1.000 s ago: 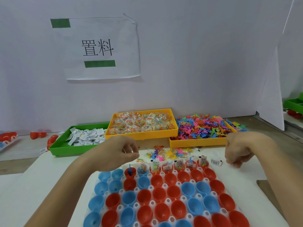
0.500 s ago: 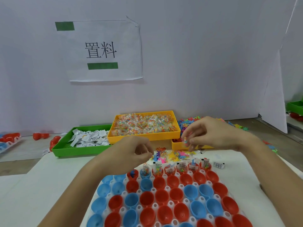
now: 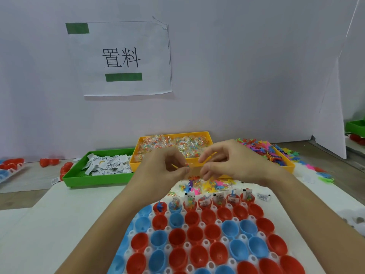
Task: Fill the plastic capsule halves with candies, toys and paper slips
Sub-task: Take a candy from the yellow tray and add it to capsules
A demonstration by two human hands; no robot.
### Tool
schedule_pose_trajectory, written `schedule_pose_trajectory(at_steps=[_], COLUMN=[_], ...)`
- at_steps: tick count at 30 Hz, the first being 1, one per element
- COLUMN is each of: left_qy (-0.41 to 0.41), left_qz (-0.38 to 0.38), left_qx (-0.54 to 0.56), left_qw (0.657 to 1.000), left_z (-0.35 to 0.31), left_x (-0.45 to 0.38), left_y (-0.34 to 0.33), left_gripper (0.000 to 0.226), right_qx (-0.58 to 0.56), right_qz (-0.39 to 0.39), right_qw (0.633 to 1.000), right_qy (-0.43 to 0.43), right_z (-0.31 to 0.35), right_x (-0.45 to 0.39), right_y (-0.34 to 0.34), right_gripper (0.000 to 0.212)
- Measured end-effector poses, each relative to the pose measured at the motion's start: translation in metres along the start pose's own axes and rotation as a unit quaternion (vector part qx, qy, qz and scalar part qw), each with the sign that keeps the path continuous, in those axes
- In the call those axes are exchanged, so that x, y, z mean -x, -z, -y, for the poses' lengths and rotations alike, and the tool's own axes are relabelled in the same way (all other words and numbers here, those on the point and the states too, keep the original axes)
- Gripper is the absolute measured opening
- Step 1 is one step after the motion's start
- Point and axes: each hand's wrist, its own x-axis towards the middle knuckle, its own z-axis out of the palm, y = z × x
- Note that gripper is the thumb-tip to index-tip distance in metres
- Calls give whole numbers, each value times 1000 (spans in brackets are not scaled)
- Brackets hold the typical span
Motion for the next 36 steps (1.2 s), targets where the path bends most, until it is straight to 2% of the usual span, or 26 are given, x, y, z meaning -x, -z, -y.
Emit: schedule_pose_trajectory(at_steps=[4,8,11,14,18,29,36], left_qy=[11,15,17,17,20,36,36], left_qz=[-6,-13,-13,-12,-5,-5,-1], left_qx=[-3,-17,-16,-22,-27,-39,-49], left_qw=[1000,1000,1000,1000,999,999,998], left_z=[1,1,1,1,1,8,7], left_x=[-1,-1,0,-1,-1,-2,-2], left_y=[6,9,10,11,11,23,26], left_gripper=[19,21,21,20,17,13,13], right_qx=[135,253,299,307,308,324,339], right_qz=[-27,5,34,36,41,44,53], right_qw=[988,945,901,875,863,861,844], right_qy=[-74,-206,-311,-372,-398,-390,-411], right_z=[-16,-39,-57,-68,-70,-69,-65], right_x=[7,16,22,25,25,25,27], right_y=[28,56,65,66,63,65,62], right_gripper=[8,9,6,18,28,33,37])
